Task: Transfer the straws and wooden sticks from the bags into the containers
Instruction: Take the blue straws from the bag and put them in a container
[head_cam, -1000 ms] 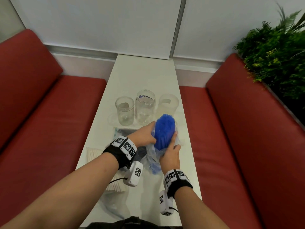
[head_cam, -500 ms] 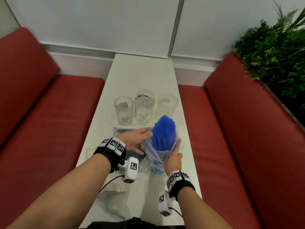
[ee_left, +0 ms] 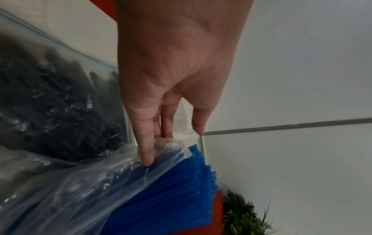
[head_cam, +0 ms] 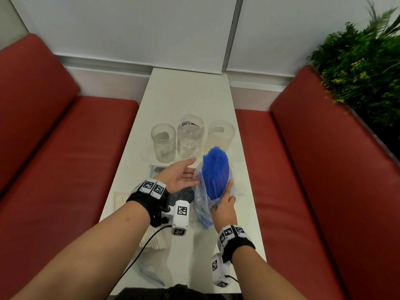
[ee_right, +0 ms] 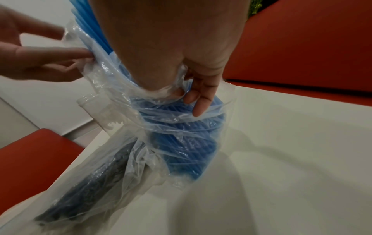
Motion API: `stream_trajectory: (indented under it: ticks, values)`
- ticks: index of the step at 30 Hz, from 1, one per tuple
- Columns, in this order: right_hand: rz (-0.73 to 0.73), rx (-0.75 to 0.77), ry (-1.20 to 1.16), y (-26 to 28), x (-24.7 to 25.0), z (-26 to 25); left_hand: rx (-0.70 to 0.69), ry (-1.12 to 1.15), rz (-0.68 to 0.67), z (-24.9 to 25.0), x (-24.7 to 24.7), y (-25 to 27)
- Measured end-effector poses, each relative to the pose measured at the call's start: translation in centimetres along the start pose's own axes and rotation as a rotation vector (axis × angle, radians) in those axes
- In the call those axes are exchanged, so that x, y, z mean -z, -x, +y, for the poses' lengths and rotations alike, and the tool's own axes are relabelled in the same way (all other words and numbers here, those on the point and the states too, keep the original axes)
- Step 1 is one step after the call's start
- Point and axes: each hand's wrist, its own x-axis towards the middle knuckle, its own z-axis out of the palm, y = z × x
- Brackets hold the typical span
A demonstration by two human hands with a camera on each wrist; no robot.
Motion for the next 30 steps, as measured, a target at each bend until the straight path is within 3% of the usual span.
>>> stream_trajectory:
  ticks: [5,15,20,24,27,30]
  values:
    - [-0.004,0.013,0.033,0.0,0.3,0.0,-0.044,-0.155,0.031,0.7,-0.7,-0.5]
    - [-0.065,0.023,-0.127,-0.4,1.0,0.1,0.011,0.388,0.083,-2.2,-0.3,-2.4]
    - [-0.096,0.071,-0.267,0.0,0.4,0.9,0.059,0.292,-0.070,-3.0,-0.2,-3.2]
    - [-0.190,0.111,-0.379,0.2,0.6,1.7,0.013,0.055,-0.162,-3.8,-0.2,-2.8]
    - [-0.269,0.062,-0.274,0.1,1.1,2.1,-0.030,-0.202,-0.123,-5.5,0.4,-2.6]
    - [-0.288,-0.076,-0.096,0.4,0.8,2.4,-0.021,-0.395,0.037,-6.5,1.2,-2.8]
